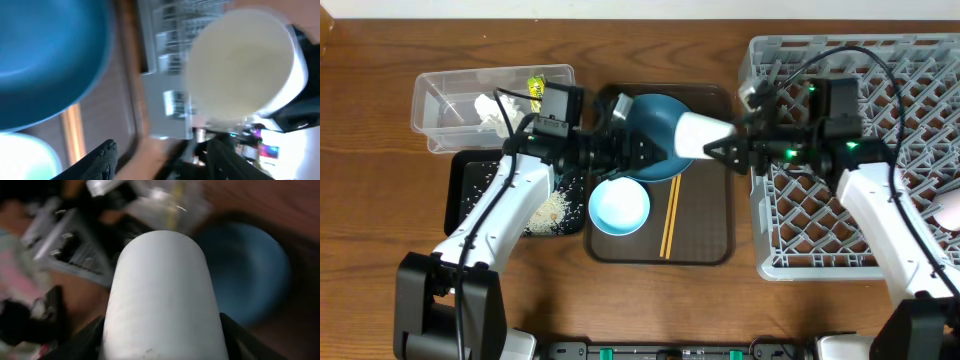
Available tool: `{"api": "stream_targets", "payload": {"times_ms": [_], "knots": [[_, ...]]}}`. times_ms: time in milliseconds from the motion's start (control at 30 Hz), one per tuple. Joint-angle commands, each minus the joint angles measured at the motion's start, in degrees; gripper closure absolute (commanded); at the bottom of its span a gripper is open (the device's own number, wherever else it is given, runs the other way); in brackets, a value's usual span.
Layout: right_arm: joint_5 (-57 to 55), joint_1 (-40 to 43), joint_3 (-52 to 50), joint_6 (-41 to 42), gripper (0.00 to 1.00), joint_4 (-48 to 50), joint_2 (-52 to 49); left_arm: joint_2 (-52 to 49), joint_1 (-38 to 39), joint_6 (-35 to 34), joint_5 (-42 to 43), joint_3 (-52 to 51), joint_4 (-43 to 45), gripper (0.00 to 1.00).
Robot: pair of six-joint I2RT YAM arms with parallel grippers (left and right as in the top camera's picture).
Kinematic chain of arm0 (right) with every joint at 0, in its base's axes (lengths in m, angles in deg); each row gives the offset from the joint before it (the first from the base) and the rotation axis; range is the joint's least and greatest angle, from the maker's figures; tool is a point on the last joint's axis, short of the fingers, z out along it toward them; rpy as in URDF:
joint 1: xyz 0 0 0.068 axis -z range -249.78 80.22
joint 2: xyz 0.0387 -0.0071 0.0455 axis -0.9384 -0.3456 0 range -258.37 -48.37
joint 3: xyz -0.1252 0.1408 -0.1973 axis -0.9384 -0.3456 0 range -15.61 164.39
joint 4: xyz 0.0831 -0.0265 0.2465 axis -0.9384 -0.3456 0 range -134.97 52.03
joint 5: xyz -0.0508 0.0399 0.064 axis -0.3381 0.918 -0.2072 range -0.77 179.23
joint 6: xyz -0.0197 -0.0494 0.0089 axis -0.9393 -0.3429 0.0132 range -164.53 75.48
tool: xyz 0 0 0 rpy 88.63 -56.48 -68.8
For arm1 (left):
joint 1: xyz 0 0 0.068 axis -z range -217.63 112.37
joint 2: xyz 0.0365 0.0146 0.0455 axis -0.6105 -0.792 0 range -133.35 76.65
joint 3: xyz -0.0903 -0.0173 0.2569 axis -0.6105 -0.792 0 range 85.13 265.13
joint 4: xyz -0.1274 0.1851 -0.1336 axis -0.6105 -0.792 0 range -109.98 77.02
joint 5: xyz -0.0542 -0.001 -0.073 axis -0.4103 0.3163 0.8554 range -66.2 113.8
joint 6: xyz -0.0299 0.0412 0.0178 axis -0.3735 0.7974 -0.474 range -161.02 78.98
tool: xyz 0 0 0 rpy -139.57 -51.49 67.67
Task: Sort waste into correct bins and load items into the dishwasher rack
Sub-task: 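Carry the cup right and set it upside down in the rack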
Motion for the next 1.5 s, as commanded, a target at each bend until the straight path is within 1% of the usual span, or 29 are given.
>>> {"api": "stream_targets", "payload": {"times_ms": [0, 133, 200, 233, 300, 367, 500, 633, 700, 767, 967, 1200, 1467], "knots": [[-10.67, 3.72, 2.47, 3.43, 0.67, -4.33, 3.52, 0.79, -1.84, 6.49, -9.57, 0.09, -3.78, 0.38], [-22.03, 8.17, 8.96, 3.45, 0.66, -14.43, 4.52, 3.26, -3.85, 10.25, -14.88, 0.09, -9.38, 0.38], [-28.74, 10.4, 12.55, 5.07, 0.71, -19.04, 4.48, 5.01, -4.37, 10.86, -19.34, 0.09, -11.78, 0.38], [-32.39, 11.58, 14.05, 6.45, 0.76, -20.9, 4.48, 6.01, -4.37, 10.91, -22.32, 0.09, -12.83, 0.37], [-37.9, 13.94, 16.63, 8.61, 0.82, -24.0, 4.46, 7.85, -4.35, 10.88, -27.56, 0.09, -14.38, 0.36], [-41.62, 16.44, 18.45, 10.51, 0.82, -26.45, 4.42, 9.73, -4.35, 10.84, -32.3, 0.09, -15.56, 0.34], [-45.66, 21.59, 20.06, 11.56, 0.82, -29.14, 4.37, 13.0, -4.35, 10.84, -37.83, 0.09, -16.74, 0.34], [-49.81, 26.6, 20.11, 12.15, 0.83, -29.92, 3.96, 14.49, -4.35, 10.84, -38.93, 0.09, -16.79, 0.34], [-51.87, 29.44, 20.11, 13.86, 0.9, -29.83, 3.13, 14.47, -4.35, 10.82, -38.91, 0.09, -16.85, 0.34], [-52.89, 31.82, 20.11, 14.86, 0.93, -29.79, 2.1, 14.38, -4.33, 10.82, -38.91, 0.09, -17.07, 0.34], [-53.79, 37.77, 20.11, 14.99, 0.99, -29.0, -1.79, 14.38, -4.33, 10.82, -38.91, 0.09, -17.29, 0.34], [-54.9, 41.05, 20.11, 15.61, 0.99, -27.89, -6.84, 14.36, -4.33, 10.82, -38.91, 0.09, -17.27, 0.34], [-54.99, 41.16, 20.11, 15.63, 0.99, -27.34, -12.61, 14.36, -4.35, 10.82, -38.91, 0.09, -17.44, 0.34]]}}
